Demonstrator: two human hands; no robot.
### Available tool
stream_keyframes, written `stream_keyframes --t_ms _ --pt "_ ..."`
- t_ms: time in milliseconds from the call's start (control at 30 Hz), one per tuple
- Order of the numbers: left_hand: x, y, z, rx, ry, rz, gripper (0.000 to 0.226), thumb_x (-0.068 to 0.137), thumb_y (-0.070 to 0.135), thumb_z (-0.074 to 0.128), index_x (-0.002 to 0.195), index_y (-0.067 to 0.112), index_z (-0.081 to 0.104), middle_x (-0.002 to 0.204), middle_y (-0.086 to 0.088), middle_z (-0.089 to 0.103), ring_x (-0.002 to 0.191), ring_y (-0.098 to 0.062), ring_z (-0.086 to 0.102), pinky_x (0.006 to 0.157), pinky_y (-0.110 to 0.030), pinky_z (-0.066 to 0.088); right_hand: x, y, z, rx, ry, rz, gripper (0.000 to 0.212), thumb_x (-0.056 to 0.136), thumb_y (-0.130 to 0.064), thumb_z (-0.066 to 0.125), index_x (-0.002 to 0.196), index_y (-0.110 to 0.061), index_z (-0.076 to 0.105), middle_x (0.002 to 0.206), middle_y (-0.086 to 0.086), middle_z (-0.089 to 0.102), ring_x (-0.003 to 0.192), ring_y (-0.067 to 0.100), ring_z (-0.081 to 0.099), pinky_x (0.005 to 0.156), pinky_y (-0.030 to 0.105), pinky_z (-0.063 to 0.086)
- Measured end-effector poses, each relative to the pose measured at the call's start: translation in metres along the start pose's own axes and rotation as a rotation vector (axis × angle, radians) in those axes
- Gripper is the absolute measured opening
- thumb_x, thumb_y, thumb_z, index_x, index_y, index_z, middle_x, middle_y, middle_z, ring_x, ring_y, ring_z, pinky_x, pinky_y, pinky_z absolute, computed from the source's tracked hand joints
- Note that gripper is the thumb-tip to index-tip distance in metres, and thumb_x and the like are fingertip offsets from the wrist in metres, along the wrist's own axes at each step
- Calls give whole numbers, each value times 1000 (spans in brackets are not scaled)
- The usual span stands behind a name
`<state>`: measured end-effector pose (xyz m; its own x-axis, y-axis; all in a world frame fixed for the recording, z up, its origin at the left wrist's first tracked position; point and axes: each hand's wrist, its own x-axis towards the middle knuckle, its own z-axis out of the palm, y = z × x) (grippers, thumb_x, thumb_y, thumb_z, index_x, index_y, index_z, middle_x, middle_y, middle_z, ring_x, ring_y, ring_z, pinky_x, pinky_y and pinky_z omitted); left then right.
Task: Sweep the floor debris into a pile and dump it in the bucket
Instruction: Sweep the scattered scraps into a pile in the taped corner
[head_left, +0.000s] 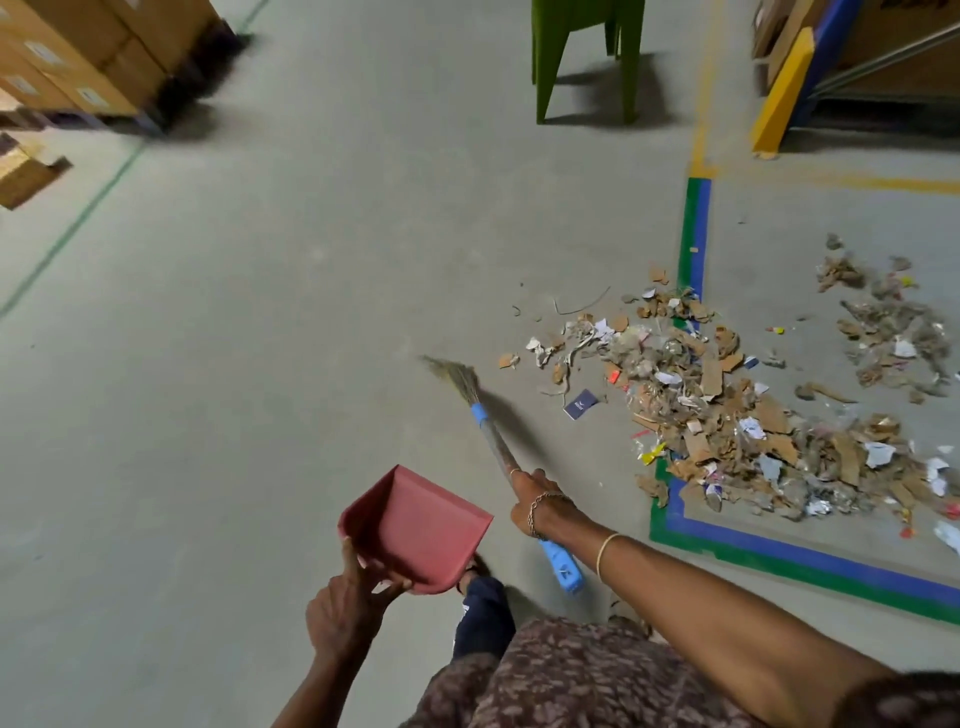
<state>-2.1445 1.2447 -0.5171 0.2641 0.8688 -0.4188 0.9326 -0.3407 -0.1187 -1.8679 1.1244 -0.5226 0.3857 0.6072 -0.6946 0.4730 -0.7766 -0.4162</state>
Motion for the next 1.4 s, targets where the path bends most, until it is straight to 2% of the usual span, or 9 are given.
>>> stream_keyframes --t_ms 233,333,400,500,700,900,1033,1233,1400 --pt "93 -75 -18 -76 -17 -10 116 58 94 55 149 29 25 82 -2 76 79 -30 73 58 -33 46 80 -71 19 -181 27 12 60 94 2 40 147 -24 30 142 18 28 120 43 51 101 54 45" --pt "132 -99 -18 -44 -33 16 121 55 97 47 151 27 25 78 -1 74 73 -29 73 56 -32 49 108 -102 14 -200 12 71 48 104 -15 37 151 -13 26 153 18 26 133 40 42 108 52 36" --pt "154 -112 -19 -28 -50 35 124 55 98 45 153 25 27 74 -2 73 68 -29 72 53 -32 49 130 -111 19 -165 49 62 47 102 -9 40 149 -9 34 157 15 26 132 41 45 106 52 40" --pt "180 -122 -25 -20 -61 66 123 57 94 53 155 23 28 76 -3 74 70 -31 72 51 -31 41 154 -108 32 -215 -4 77 56 100 1 33 154 -11 25 164 4 18 134 40 44 110 51 39" --pt "215 -120 -38 11 -51 134 121 62 93 54 157 26 19 85 -2 76 76 -30 72 53 -31 39 157 -76 32 -270 -35 157 55 102 -8 29 155 -20 23 165 -2 14 141 35 35 116 45 30" --pt "224 -107 -49 4 -70 198 119 64 90 57 156 24 21 86 -1 76 79 -31 72 56 -33 41 146 -30 15 -143 121 349 50 100 -15 34 150 -20 33 144 14 45 127 37 49 107 43 40" --pt "227 -86 -64 26 -74 259 116 67 87 59 156 25 18 89 1 76 81 -28 73 56 -31 38 133 -9 -7 20 219 566 37 96 -14 48 132 -9 50 128 21 58 116 41 58 95 41 51" --pt "243 -61 -68 9 -79 373 118 62 92 54 153 27 19 84 5 76 73 -26 72 50 -32 44 107 -6 -29 392 361 756 35 94 -15 57 126 -2 53 130 25 58 120 41 56 94 40 48" --pt "251 -39 -75 40 -42 477 117 66 90 55 156 25 18 87 3 76 74 -27 72 50 -30 40 74 -23 3 655 523 641 68 81 -59 69 124 -9 55 124 18 62 113 38 59 96 44 50"
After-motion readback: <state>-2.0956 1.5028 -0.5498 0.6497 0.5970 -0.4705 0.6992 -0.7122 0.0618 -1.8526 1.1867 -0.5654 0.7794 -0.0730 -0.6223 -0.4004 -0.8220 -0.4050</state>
